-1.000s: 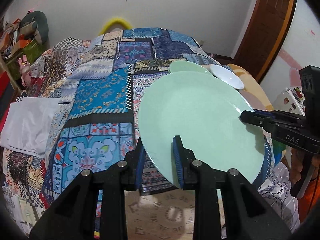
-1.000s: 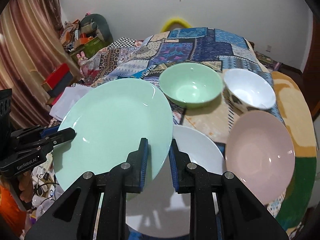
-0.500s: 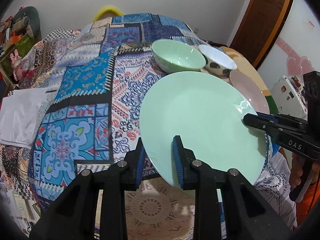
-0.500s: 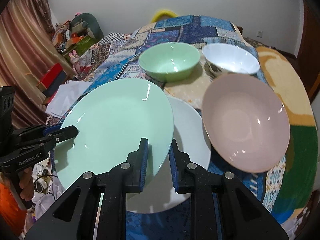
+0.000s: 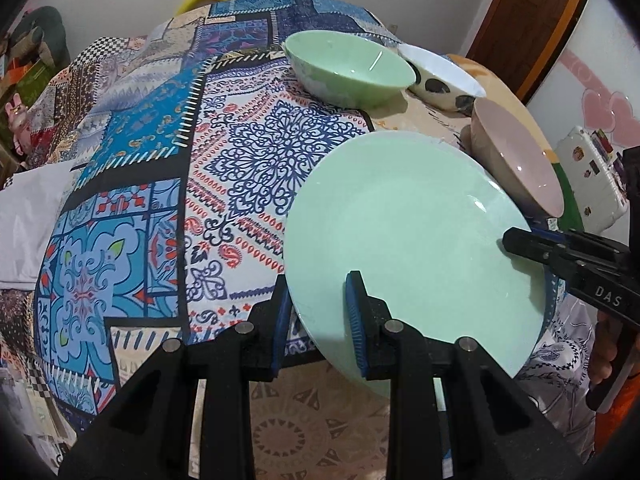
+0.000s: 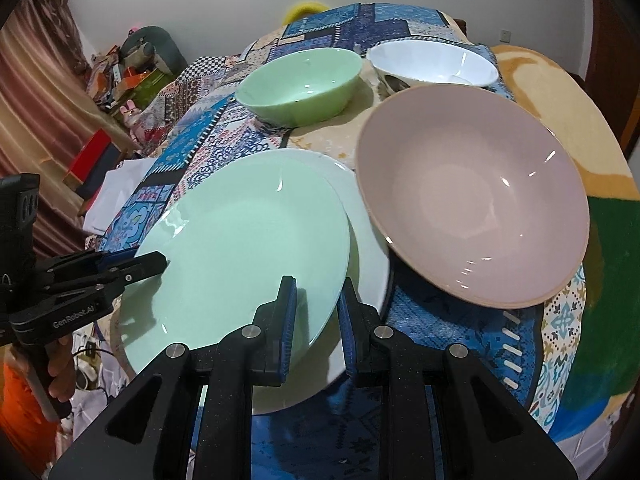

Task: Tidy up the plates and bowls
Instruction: 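Carry the light green plate with both grippers and lower it onto the white plate, then open both grippers and lift them off the light green plate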

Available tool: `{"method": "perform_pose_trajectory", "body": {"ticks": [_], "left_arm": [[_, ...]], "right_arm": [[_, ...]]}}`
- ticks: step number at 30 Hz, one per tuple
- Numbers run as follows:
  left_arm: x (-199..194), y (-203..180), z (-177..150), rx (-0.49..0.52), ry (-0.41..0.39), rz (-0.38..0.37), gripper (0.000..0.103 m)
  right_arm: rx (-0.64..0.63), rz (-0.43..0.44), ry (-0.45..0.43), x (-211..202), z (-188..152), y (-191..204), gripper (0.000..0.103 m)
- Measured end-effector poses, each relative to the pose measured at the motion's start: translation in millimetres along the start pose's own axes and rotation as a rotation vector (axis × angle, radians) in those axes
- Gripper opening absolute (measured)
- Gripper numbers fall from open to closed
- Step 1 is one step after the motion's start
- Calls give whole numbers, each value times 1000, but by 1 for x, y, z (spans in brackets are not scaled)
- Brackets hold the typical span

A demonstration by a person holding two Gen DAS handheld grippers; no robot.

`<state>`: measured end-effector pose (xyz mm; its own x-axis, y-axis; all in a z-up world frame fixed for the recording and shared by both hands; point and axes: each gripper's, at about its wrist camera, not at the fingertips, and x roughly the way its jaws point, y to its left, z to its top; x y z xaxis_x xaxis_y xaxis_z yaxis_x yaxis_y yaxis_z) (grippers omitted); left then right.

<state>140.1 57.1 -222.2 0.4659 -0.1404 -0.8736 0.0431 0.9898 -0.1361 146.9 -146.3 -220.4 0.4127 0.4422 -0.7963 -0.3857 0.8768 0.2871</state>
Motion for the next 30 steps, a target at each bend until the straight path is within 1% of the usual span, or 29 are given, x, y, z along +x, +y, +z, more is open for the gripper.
{"method": "perform_pose_trajectory", "body": {"ticks": [5, 13, 17, 24, 26, 27, 29, 30], "left_arm": [[7, -6, 2, 37, -4, 48, 27], [9, -4, 4, 28, 1, 41, 27], [8, -1, 3, 16, 6, 24, 27], [-13, -2, 3, 15, -32, 23, 27], [-22, -4, 7, 13, -50, 22, 29], [-27, -6, 9, 14, -64, 22, 32], [-38, -11, 15, 19, -101, 24, 41], [-43, -15, 19, 23, -123, 26, 49]], "right_arm": [[10, 7, -7, 0, -1, -3, 19], [4, -5, -19, -1, 1, -2, 19], [-11, -34, -37, -6, -1, 1, 19], [-40, -66, -71, -26, -4, -5, 20], [-41, -69, -89, -34, -3, -7, 22], [-39, -70, -102, -38, -2, -8, 24], [-35, -78, -140, -50, 1, -13, 27], [-35, -83, -154, -55, 3, -15, 31]]}}
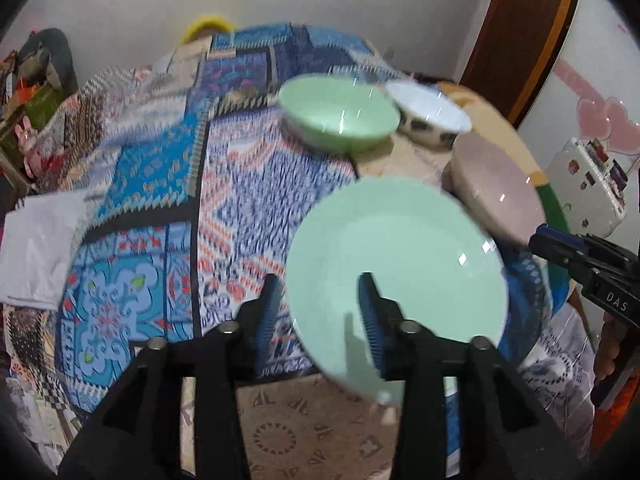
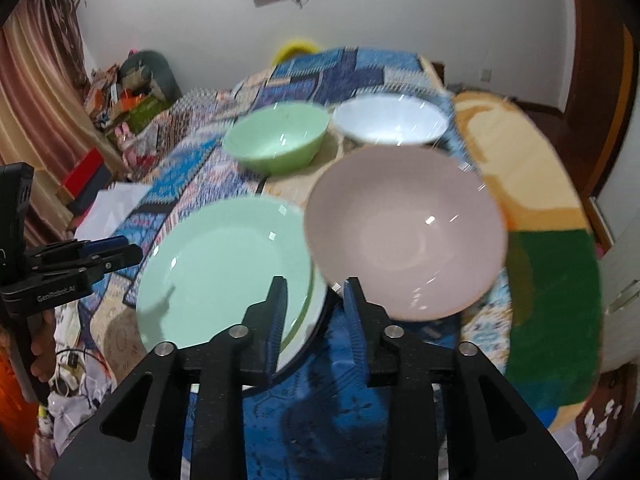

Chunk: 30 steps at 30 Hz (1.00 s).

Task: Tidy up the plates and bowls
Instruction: 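Open both grippers and lift them off the light green plate, then grasp the pale pink bowl rim with both grippers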

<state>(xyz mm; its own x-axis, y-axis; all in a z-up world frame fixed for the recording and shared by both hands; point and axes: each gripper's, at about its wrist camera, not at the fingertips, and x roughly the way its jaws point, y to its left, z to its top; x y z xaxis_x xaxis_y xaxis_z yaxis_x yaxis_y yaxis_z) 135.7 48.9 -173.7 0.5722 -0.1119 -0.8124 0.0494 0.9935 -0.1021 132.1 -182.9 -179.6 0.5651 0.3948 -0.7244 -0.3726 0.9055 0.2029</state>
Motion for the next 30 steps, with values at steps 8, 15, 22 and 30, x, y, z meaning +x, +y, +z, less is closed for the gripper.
{"method": "perform_pose_trajectory", "body": {"ticks": [8, 15, 22, 30], "left_arm": [[-17, -34, 38, 46, -115, -27, 80], [8, -62, 64, 59, -107, -58, 88], [58, -94, 78, 104, -12, -117, 88], [105, -126, 81, 155, 37, -103, 81]], "right_arm": [[13, -81, -140, -34, 19, -23, 56], [65, -137, -178, -35, 25, -51, 64], [122, -140, -124, -12, 22, -80, 64], [159, -103, -67, 12, 12, -96, 63]]}}
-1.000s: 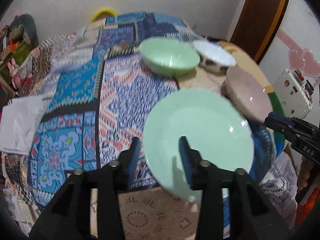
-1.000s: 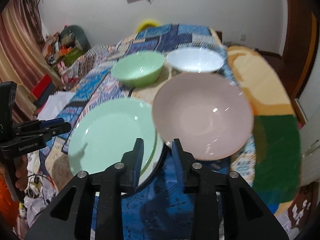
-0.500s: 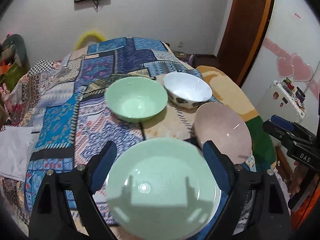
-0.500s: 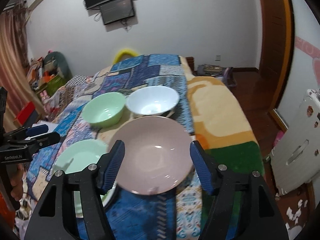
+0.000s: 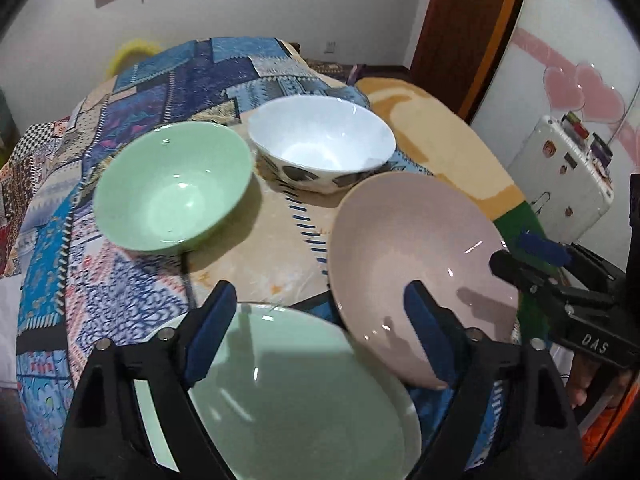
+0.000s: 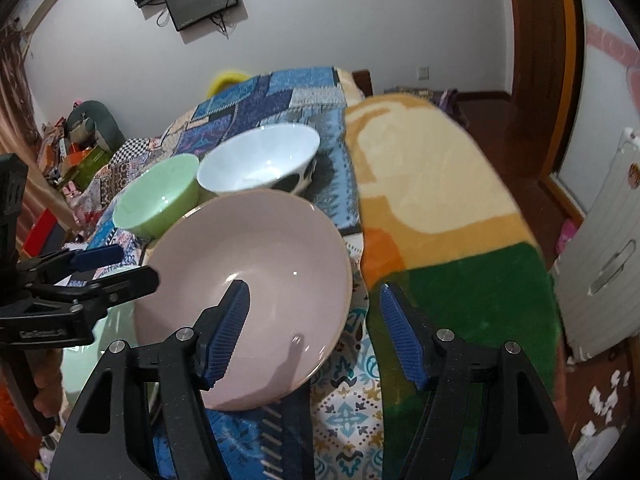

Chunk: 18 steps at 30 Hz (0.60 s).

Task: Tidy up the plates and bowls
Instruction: 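Grasp the pale pink bowl rim with both grippers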

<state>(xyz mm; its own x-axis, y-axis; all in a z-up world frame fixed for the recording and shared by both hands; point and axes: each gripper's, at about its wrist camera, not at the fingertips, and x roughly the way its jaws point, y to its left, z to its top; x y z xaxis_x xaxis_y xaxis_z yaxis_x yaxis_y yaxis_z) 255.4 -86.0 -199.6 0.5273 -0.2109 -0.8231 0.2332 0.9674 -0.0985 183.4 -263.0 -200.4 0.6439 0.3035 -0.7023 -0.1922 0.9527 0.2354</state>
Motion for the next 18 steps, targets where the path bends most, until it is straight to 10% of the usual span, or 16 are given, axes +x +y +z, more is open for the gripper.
{"method": "perform_pose_trajectory", "body": {"ticks": [8, 18], "left_arm": [[30, -1, 6, -22, 70, -20, 52], [45, -2, 8, -51, 107, -91, 19]], "right_arm": [[31, 62, 71, 18, -8, -8, 33], [46, 85, 91, 24, -14, -9, 22]]}}
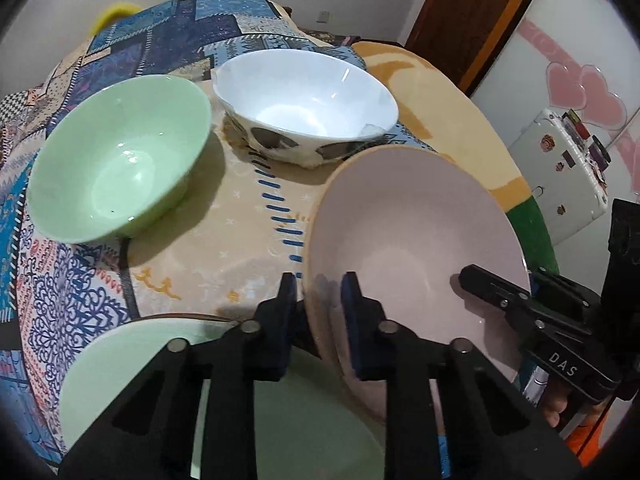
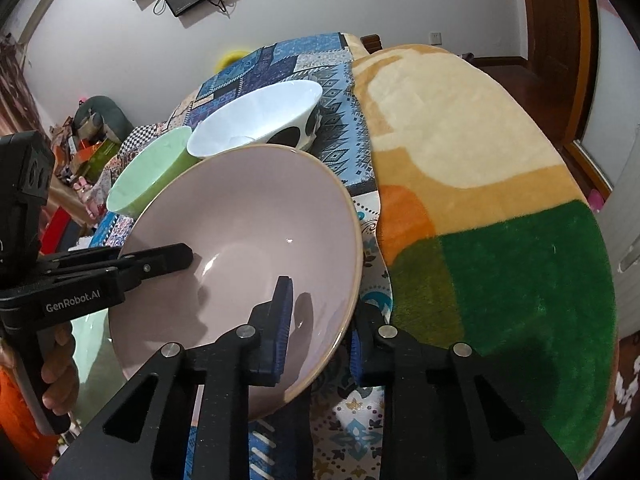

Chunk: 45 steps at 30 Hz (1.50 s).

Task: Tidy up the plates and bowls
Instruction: 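Grasp the pale pink bowl rim with both grippers, then lift the pale pink bowl with both grippers and carry it over the plate stack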

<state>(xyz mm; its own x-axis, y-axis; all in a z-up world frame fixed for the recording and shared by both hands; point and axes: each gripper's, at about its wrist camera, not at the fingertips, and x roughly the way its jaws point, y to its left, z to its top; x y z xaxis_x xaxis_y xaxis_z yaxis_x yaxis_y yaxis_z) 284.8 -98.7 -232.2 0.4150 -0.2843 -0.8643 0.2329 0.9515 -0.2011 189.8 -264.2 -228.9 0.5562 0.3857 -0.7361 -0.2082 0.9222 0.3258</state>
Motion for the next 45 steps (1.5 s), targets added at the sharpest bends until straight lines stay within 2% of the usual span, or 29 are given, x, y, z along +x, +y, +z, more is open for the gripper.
{"method": "perform_pose_trajectory", "body": {"ticks": [1, 11, 21, 32, 45], "left_arm": [[0, -1, 0, 3, 2, -7, 14], [-8, -10, -2, 19, 10, -4, 14], [-41, -18, -8, 25, -43, -30, 14], [-103, -6, -24, 16, -131, -22, 14], [-169, 41, -68, -33, -211, 20, 14]], "right_arm": [[1, -2, -1, -1, -1, 0, 22], [5, -27, 1, -7, 1, 2, 22], [-3, -30, -39, -32, 7, 15, 22], [-69, -15, -107, -59, 13, 58, 22], [-157, 28, -114, -57, 5, 125, 22]]}}
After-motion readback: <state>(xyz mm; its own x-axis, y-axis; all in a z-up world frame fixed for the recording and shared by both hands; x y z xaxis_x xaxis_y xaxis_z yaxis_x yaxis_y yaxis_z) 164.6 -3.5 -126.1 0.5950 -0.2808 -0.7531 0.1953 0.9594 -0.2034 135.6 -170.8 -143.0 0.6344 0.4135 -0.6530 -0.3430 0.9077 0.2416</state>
